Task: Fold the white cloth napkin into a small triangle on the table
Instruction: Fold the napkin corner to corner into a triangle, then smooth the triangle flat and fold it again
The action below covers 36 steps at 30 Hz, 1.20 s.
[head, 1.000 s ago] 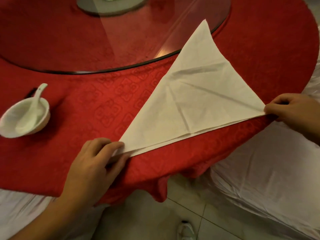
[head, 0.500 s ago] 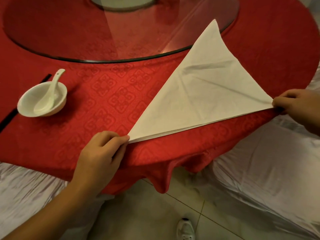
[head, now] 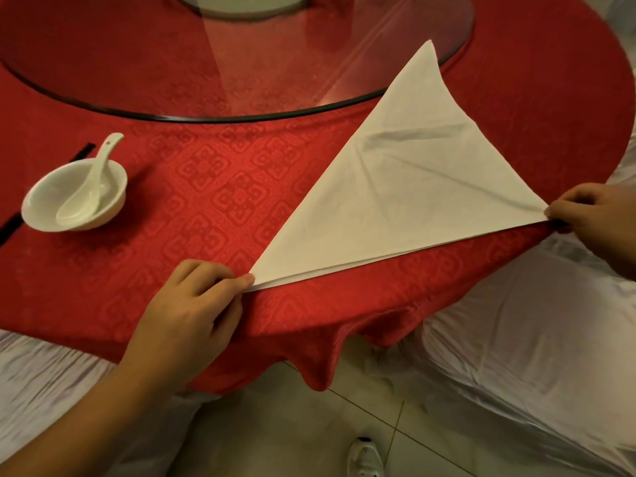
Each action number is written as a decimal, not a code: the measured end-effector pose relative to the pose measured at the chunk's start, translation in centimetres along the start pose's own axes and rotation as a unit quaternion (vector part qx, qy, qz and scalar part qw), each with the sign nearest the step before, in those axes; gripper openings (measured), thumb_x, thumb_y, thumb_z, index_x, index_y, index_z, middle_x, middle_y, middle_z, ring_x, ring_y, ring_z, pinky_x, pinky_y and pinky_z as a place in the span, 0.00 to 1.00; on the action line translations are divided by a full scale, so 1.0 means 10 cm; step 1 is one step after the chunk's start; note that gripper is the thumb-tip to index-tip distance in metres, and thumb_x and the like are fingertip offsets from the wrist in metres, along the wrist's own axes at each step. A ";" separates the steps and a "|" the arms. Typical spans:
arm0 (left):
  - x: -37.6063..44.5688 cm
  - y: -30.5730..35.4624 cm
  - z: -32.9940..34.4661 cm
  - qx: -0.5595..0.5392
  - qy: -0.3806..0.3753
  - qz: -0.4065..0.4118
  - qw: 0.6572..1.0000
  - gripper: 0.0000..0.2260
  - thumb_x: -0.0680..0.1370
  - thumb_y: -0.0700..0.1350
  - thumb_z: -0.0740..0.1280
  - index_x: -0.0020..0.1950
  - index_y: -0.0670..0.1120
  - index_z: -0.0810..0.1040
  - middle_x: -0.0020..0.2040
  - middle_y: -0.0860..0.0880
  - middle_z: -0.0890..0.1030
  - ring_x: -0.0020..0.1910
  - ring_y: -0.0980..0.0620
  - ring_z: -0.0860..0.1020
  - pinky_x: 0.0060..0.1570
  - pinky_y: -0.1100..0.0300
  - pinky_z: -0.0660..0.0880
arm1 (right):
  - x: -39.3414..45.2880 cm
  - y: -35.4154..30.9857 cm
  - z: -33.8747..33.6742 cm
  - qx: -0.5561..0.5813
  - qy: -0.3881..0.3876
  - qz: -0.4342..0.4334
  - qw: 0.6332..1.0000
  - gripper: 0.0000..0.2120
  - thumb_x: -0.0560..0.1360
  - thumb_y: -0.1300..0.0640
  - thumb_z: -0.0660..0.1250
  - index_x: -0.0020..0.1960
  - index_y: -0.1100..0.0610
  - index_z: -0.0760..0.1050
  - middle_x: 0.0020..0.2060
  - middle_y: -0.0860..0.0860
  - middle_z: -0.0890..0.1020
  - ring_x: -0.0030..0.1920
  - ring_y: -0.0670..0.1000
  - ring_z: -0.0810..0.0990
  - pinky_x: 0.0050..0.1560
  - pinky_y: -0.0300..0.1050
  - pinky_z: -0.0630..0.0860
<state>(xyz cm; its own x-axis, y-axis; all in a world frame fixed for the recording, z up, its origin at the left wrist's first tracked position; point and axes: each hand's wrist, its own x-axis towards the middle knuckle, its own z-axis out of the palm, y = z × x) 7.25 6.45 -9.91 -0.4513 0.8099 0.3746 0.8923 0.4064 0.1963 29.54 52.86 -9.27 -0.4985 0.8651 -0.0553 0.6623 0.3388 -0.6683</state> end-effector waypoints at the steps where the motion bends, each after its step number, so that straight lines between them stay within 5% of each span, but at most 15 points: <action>1: 0.00 -0.03 0.00 -0.004 -0.007 0.008 1.000 0.14 0.77 0.44 0.61 0.54 0.41 0.83 0.46 0.45 0.81 0.45 0.46 0.76 0.47 0.61 0.69 | 0.02 0.06 0.01 0.002 0.003 -0.005 1.000 0.10 0.61 0.42 0.68 0.40 0.44 0.80 0.33 0.48 0.82 0.36 0.55 0.80 0.34 0.51 0.79; 5: -0.04 -0.10 -0.03 -0.019 -0.032 0.029 0.999 0.15 0.77 0.44 0.60 0.58 0.42 0.81 0.48 0.45 0.80 0.48 0.48 0.75 0.50 0.61 0.70 | 0.26 0.51 -0.04 0.029 0.004 -0.005 1.000 0.13 0.64 0.43 0.71 0.46 0.45 0.81 0.37 0.45 0.84 0.40 0.61 0.82 0.40 0.60 0.80; 9: -0.08 -0.13 -0.04 -0.044 -0.024 0.021 0.998 0.14 0.77 0.43 0.61 0.58 0.42 0.82 0.47 0.46 0.79 0.46 0.49 0.75 0.50 0.63 0.68 | 0.36 0.69 -0.10 0.003 0.029 0.013 0.999 0.21 0.59 0.30 0.69 0.44 0.43 0.79 0.41 0.49 0.81 0.45 0.55 0.80 0.52 0.60 0.77; 12: -0.09 -0.11 -0.03 -0.069 -0.011 0.003 0.998 0.13 0.77 0.43 0.62 0.56 0.43 0.82 0.46 0.47 0.79 0.46 0.51 0.76 0.48 0.63 0.70 | -0.12 0.09 0.01 -0.110 0.058 -0.121 0.985 0.13 0.72 0.33 0.59 0.42 0.39 0.76 0.41 0.51 0.80 0.41 0.54 0.79 0.49 0.62 0.78; 14: -0.10 -0.08 -0.02 -0.073 -0.011 -0.006 0.997 0.13 0.77 0.44 0.62 0.56 0.44 0.83 0.46 0.48 0.80 0.46 0.51 0.76 0.47 0.62 0.72 | -0.62 -0.63 0.22 -0.142 0.078 -0.208 0.965 0.14 0.77 0.40 0.57 0.48 0.44 0.79 0.43 0.48 0.81 0.42 0.49 0.78 0.46 0.52 0.78; 16: -0.11 -0.07 -0.02 -0.072 -0.012 -0.014 0.997 0.12 0.76 0.44 0.62 0.55 0.44 0.83 0.46 0.48 0.80 0.46 0.51 0.76 0.47 0.62 0.72 | -1.07 -1.19 0.53 -0.109 0.020 -0.304 0.946 0.14 0.77 0.49 0.60 0.53 0.54 0.81 0.48 0.50 0.82 0.47 0.47 0.78 0.50 0.40 0.72; 18: -0.11 -0.06 -0.03 -0.072 -0.011 -0.019 0.997 0.12 0.76 0.44 0.62 0.55 0.44 0.83 0.46 0.48 0.80 0.46 0.52 0.76 0.47 0.63 0.71 | -1.39 -1.59 0.85 -0.093 -0.100 -0.379 0.915 0.18 0.76 0.51 0.61 0.59 0.59 0.80 0.57 0.55 0.82 0.56 0.52 0.79 0.59 0.39 0.68; 22: -0.12 -0.04 -0.02 -0.068 -0.001 -0.024 0.997 0.11 0.76 0.44 0.63 0.53 0.44 0.83 0.46 0.48 0.79 0.46 0.51 0.75 0.47 0.62 0.71 | -1.69 -2.04 1.35 -0.178 -0.256 -0.482 0.819 0.31 0.79 0.38 0.48 0.75 0.56 0.60 0.76 0.51 0.60 0.76 0.47 0.54 0.73 0.34 0.44; 25: -0.12 -0.04 -0.01 -0.069 0.012 -0.025 0.997 0.10 0.75 0.43 0.64 0.51 0.43 0.83 0.44 0.47 0.79 0.45 0.51 0.75 0.48 0.63 0.70 | -1.71 -2.14 1.61 -0.229 -0.283 -0.513 0.777 0.38 0.75 0.33 0.39 0.78 0.53 0.48 0.78 0.49 0.47 0.76 0.45 0.41 0.74 0.40 0.38; 30: -0.13 -0.05 0.02 -0.059 0.021 -0.026 0.998 0.07 0.73 0.42 0.67 0.47 0.41 0.83 0.44 0.47 0.79 0.44 0.51 0.74 0.49 0.64 0.68 | -1.71 -2.07 1.77 -0.271 -0.311 -0.525 0.745 0.38 0.75 0.32 0.37 0.78 0.52 0.45 0.78 0.48 0.45 0.76 0.45 0.38 0.75 0.45 0.38; 36: -0.11 -0.04 0.01 -0.072 0.023 -0.031 0.997 0.08 0.73 0.42 0.65 0.46 0.41 0.82 0.43 0.47 0.79 0.44 0.50 0.74 0.48 0.61 0.69 | -1.56 -2.03 1.80 -0.272 -0.324 -0.511 0.748 0.40 0.73 0.30 0.34 0.78 0.51 0.41 0.78 0.46 0.41 0.75 0.42 0.34 0.75 0.47 0.36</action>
<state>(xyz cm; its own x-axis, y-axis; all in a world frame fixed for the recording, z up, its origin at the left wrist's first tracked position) 7.41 5.39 -10.47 -0.5087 0.7633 0.3982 0.8538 0.3878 0.3473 13.80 25.80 -8.18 -0.9497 -0.2501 -0.1885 -0.2084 0.9539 -0.2159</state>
